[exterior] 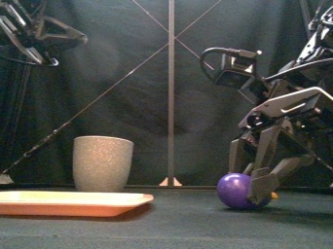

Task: Pick the eggplant then place it in the grey bowl
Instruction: Place eggplant in the grey bowl

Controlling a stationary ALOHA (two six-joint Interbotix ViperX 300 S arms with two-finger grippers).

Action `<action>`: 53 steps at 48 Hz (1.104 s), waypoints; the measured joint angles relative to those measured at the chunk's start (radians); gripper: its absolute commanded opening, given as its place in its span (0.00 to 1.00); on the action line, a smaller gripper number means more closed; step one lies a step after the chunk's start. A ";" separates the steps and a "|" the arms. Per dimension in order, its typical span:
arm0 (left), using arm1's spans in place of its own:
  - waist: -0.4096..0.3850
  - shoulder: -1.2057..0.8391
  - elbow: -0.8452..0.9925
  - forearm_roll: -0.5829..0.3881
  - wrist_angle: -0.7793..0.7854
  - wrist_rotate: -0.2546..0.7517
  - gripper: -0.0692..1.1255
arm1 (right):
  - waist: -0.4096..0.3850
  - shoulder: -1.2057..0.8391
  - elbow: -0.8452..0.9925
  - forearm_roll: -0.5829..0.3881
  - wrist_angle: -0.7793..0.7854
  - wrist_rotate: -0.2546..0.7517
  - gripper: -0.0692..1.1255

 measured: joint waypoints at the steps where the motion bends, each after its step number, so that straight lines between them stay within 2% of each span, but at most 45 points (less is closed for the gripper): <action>1: 0.000 0.000 0.000 -0.002 0.000 0.000 0.03 | -0.002 0.000 0.000 0.000 0.000 -0.002 0.55; 4: 0.000 0.000 -0.002 -0.002 -0.002 0.000 0.03 | -0.011 0.000 -0.006 -0.003 0.000 -0.002 0.50; 11: 0.000 0.000 0.000 -0.002 0.000 0.000 0.03 | -0.066 -0.011 -0.054 -0.025 0.006 -0.021 0.51; 23: 0.000 -0.002 -0.002 0.000 0.000 0.000 0.03 | -0.242 -0.069 -0.212 -0.181 0.021 -0.018 0.51; 31: -0.002 0.000 0.000 0.000 0.000 0.000 0.03 | -0.330 -0.051 -0.370 -0.216 -0.006 -0.017 0.51; 44: -0.002 0.000 0.000 0.002 0.000 0.000 0.03 | -0.353 0.120 -0.594 -0.216 -0.063 -0.015 0.52; 49: -0.002 0.000 -0.002 0.002 0.000 0.000 0.03 | -0.353 0.186 -0.647 -0.212 -0.064 -0.005 0.57; 53: 0.000 -0.002 0.000 0.000 0.000 0.000 0.03 | -0.354 0.215 -0.669 -0.206 -0.064 0.009 0.65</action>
